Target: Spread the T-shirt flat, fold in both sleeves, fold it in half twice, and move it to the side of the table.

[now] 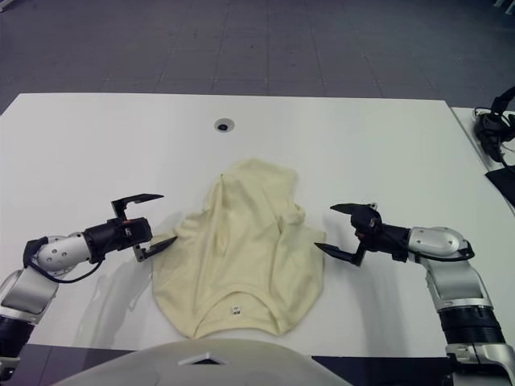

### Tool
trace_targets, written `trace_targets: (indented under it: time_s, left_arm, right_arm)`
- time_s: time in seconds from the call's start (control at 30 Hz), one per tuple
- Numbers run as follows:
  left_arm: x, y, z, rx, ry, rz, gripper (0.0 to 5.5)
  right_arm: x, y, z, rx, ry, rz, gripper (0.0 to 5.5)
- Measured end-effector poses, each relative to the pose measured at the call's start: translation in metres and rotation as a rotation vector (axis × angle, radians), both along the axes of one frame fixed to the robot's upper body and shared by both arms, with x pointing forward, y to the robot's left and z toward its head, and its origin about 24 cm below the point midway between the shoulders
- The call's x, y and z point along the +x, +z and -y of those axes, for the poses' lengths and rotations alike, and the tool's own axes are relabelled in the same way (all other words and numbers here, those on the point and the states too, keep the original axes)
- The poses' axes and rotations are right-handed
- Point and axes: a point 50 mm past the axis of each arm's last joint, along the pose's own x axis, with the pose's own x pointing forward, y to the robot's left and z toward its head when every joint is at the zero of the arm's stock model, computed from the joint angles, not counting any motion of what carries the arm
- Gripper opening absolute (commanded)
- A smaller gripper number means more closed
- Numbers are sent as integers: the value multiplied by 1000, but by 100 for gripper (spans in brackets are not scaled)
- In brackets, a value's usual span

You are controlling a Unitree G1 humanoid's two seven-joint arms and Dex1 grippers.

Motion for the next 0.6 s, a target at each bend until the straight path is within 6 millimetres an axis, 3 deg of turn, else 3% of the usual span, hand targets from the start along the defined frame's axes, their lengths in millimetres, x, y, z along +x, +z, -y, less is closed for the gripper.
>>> trace_targets:
  time_s: [0.6]
  left_arm:
    - [-5, -2, 0, 19, -17, 25, 540]
  right_arm:
    - [-4, -16, -4, -34, 25, -65, 200]
